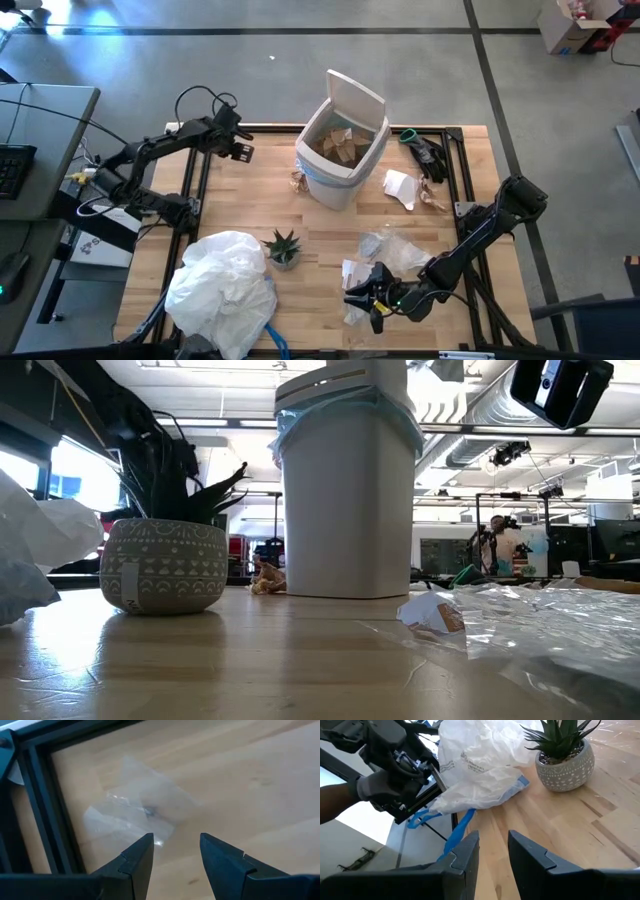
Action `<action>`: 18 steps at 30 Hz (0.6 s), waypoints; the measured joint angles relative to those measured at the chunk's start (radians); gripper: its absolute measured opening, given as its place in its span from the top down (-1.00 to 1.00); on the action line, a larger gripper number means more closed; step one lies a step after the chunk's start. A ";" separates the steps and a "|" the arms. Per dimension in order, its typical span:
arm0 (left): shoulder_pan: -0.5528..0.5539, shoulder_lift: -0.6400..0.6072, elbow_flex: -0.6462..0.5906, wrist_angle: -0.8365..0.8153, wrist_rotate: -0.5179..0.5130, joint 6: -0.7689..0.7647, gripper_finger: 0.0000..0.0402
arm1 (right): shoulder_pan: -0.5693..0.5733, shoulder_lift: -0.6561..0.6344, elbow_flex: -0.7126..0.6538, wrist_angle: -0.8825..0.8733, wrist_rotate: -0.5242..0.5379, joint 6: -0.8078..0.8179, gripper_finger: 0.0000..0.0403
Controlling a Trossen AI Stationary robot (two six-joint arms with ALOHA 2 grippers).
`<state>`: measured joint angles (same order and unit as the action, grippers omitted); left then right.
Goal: Place trash/remove bag and relplace
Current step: Put the transparent plastic into the trash bin
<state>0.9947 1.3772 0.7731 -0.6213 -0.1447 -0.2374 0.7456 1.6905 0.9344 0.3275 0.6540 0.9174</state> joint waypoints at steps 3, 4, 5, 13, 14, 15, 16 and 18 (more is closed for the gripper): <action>0.000 0.023 0.001 0.009 -0.019 -0.022 0.28 | 0.001 0.000 0.000 0.002 0.000 -0.001 0.56; 0.000 0.031 0.004 0.009 -0.023 -0.032 0.28 | 0.001 0.000 0.000 0.002 0.000 -0.001 0.56; 0.000 0.038 0.009 0.008 -0.022 -0.044 0.28 | 0.001 0.000 0.000 0.002 0.000 -0.002 0.56; 0.013 0.140 0.081 -0.073 -0.013 -0.086 0.28 | 0.001 0.000 0.000 0.000 0.000 -0.019 0.56; 0.013 0.157 0.093 -0.093 -0.013 -0.091 0.28 | 0.001 0.000 0.000 0.000 0.000 -0.021 0.56; 0.013 0.174 0.105 -0.105 -0.014 -0.097 0.28 | 0.001 0.000 0.000 0.000 0.000 -0.025 0.56; 0.013 0.189 0.116 -0.113 -0.016 -0.102 0.28 | 0.001 0.000 0.000 0.000 0.000 -0.026 0.55; 0.013 0.214 0.135 -0.129 -0.017 -0.110 0.28 | 0.002 0.000 0.000 0.000 0.004 -0.028 0.56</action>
<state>1.0073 1.5909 0.9082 -0.7500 -0.1622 -0.3472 0.7472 1.6901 0.9344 0.3275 0.6578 0.8897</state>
